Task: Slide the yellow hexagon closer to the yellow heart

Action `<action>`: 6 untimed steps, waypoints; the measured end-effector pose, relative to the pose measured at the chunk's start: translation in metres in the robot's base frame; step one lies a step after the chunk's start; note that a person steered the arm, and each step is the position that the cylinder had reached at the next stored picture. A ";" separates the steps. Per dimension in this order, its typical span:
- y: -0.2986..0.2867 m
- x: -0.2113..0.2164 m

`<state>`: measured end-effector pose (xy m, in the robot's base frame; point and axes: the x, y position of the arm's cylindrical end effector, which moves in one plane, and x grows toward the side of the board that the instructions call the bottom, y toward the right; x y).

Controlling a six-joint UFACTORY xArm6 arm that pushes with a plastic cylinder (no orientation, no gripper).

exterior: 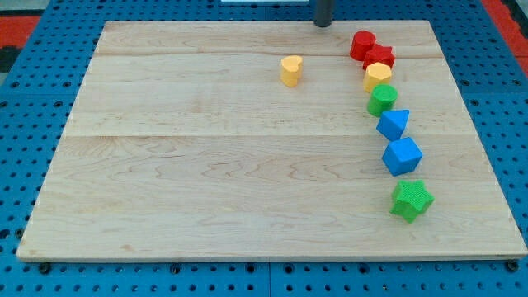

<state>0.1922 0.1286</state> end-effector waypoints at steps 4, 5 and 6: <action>0.110 0.145; 0.069 0.152; 0.012 0.145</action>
